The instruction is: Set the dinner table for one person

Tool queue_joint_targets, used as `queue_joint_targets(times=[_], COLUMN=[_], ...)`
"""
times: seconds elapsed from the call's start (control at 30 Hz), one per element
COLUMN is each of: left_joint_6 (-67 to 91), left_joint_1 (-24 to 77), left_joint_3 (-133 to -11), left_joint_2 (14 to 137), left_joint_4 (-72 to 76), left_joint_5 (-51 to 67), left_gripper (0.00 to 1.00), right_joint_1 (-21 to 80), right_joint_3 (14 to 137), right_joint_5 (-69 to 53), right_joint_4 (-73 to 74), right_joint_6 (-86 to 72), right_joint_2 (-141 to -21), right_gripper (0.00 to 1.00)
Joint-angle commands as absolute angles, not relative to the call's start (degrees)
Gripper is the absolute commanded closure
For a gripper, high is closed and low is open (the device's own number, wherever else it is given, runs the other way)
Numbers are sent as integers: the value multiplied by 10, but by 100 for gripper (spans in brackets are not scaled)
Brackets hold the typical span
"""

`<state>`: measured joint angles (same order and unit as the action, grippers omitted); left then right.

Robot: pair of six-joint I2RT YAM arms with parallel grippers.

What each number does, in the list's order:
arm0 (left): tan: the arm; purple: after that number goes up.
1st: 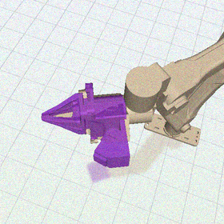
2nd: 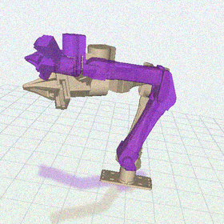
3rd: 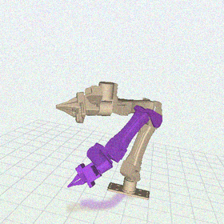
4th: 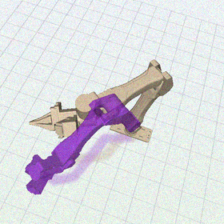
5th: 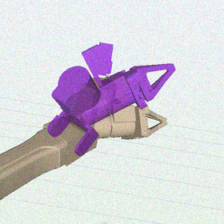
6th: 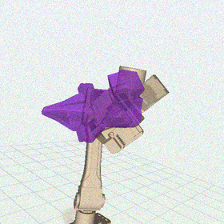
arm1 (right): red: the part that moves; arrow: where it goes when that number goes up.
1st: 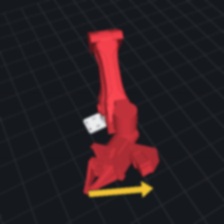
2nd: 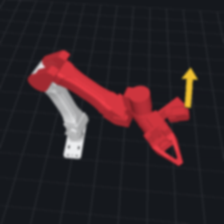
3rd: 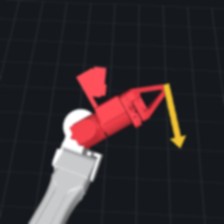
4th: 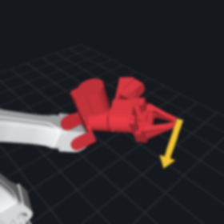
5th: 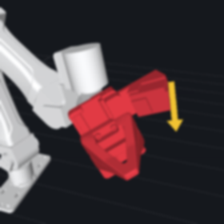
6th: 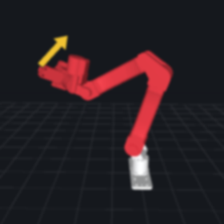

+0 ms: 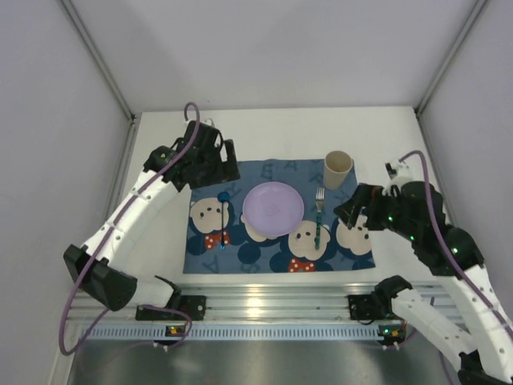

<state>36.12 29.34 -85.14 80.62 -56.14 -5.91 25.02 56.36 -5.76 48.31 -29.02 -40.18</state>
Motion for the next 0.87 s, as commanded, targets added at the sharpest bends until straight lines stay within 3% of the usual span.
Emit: queue_joint_targets(times=[0.0,0.33,0.83], left_joint_6=[330,311,325], left_joint_1=[294,294,294], left_joint_3=[-840,-767,-710], left_joint_2=[754,586,475], left_joint_4=[-564,-518,-569], left_joint_5=[-113,-230,-288], left_gripper=[4,2,2], right_joint_1=[254,255,255], right_joint_3=[573,546,587], right_joint_5=[-16,37,45], right_joint_4=[574,646,702], right_joint_6=[-301,-363,-344], right_joint_2=[-333,-175,-132], right_gripper=[0,0,0])
